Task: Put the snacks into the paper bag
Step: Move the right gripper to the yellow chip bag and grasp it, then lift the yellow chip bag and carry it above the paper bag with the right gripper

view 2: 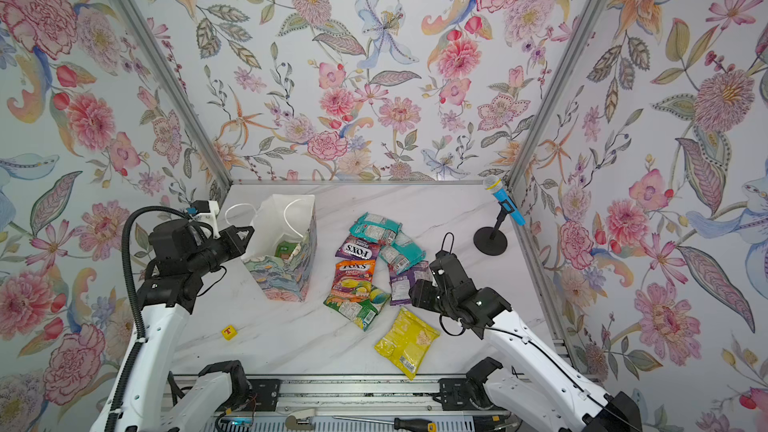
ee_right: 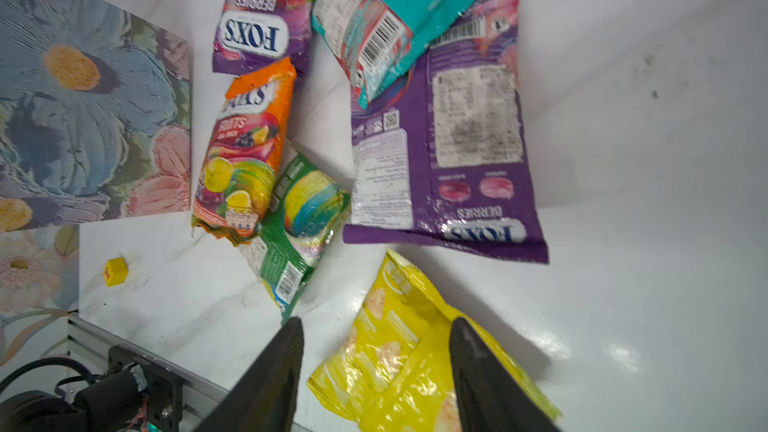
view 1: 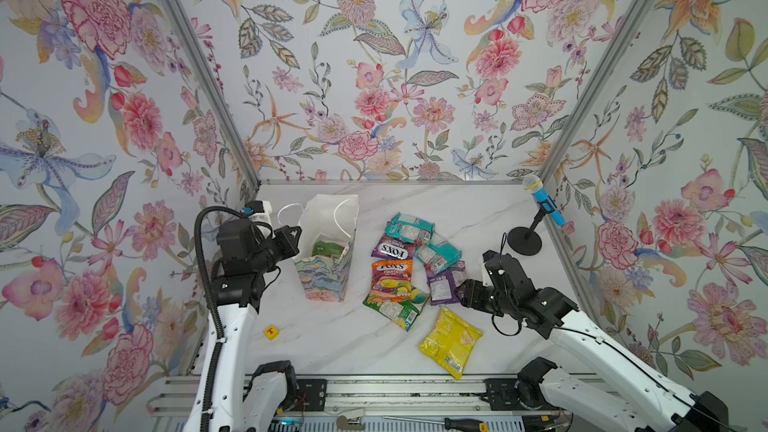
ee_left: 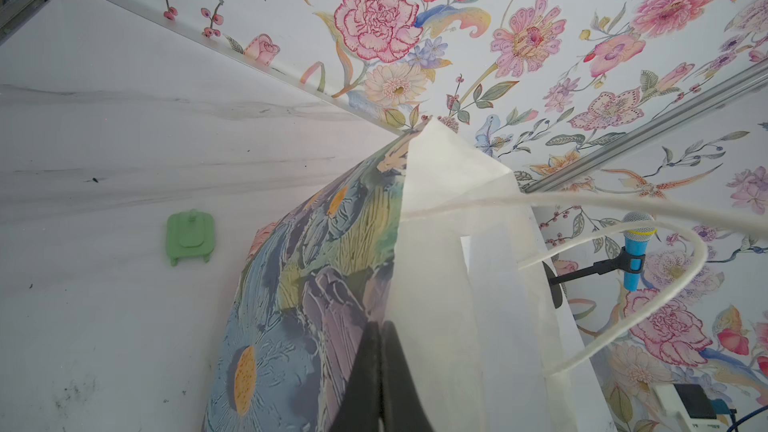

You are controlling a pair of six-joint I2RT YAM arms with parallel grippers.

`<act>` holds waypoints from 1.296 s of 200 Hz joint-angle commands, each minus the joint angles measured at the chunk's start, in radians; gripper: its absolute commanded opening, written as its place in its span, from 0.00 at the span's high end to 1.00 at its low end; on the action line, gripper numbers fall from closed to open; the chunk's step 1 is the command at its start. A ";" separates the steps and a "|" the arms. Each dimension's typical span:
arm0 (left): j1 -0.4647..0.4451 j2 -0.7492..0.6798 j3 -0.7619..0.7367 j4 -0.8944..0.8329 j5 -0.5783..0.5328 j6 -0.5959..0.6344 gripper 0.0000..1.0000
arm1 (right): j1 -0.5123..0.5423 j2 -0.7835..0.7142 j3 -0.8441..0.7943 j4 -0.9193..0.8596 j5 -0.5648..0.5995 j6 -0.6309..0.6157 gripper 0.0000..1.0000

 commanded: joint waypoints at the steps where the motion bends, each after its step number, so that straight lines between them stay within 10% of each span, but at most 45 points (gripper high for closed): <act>1: -0.008 -0.010 0.000 0.011 0.023 0.004 1.00 | 0.034 -0.080 -0.050 -0.117 0.020 0.087 0.28; 86: -0.007 -0.011 0.009 0.003 0.023 0.012 1.00 | 0.229 -0.267 -0.288 -0.082 -0.017 0.436 0.29; 185: -0.007 -0.015 0.010 0.010 0.031 0.004 1.00 | 0.275 -0.253 -0.472 0.290 -0.035 0.566 0.36; 259: -0.007 -0.018 0.004 0.015 0.034 0.003 1.00 | 0.276 -0.208 -0.414 0.338 0.042 0.502 0.87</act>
